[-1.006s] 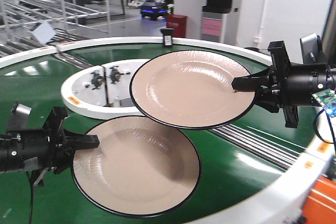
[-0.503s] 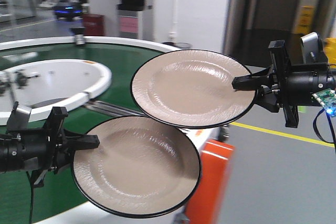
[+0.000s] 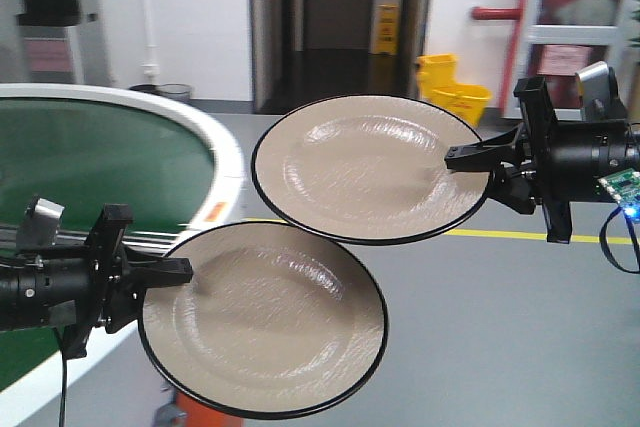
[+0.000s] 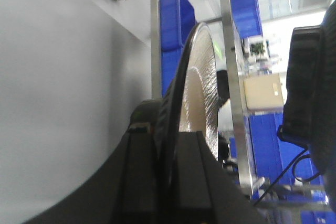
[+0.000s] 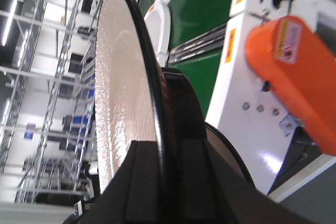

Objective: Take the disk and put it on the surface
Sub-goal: 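Drive the base to the steel counter holding both plates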

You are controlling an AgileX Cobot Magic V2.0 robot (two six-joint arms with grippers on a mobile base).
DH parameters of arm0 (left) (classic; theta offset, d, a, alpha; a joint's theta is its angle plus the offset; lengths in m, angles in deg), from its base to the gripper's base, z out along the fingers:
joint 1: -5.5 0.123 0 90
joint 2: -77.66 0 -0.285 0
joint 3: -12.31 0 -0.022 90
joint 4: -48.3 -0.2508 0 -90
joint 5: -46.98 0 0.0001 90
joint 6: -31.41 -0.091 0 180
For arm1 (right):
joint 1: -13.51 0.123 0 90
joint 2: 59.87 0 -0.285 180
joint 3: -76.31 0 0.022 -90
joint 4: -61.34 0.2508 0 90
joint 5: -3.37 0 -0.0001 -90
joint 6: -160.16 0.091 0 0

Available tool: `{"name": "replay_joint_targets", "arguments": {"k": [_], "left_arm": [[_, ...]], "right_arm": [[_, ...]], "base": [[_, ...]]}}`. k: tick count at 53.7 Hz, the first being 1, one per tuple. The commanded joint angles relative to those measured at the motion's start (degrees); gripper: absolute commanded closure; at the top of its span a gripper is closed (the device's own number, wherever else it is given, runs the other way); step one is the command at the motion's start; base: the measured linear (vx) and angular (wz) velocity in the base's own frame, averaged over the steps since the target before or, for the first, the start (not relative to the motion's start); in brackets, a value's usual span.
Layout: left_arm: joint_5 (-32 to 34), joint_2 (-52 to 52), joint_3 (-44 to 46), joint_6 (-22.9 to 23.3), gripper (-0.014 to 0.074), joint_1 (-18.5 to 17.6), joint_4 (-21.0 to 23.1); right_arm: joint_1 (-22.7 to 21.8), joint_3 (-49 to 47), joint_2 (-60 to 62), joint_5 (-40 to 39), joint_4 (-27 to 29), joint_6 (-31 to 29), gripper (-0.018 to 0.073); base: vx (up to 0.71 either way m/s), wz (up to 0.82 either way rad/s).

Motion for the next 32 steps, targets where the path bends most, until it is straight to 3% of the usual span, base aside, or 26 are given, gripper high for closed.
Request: {"name": "replay_joint_targets", "arguments": {"k": [1,32], "left_arm": [[-2.6,2.7,1.9,1.1,0.0601,-0.2,7.4],[-2.6,2.7,1.9,1.1,0.0601,-0.2,7.4]], "right_arm": [[-0.3,-2.4,3.4,-0.7,7.8,-0.2,0.0567],[-0.3,-2.4,3.4,-0.7,7.8,-0.2,0.0567]], "base": [[0.01,-0.56],[0.07,-0.33]]}}
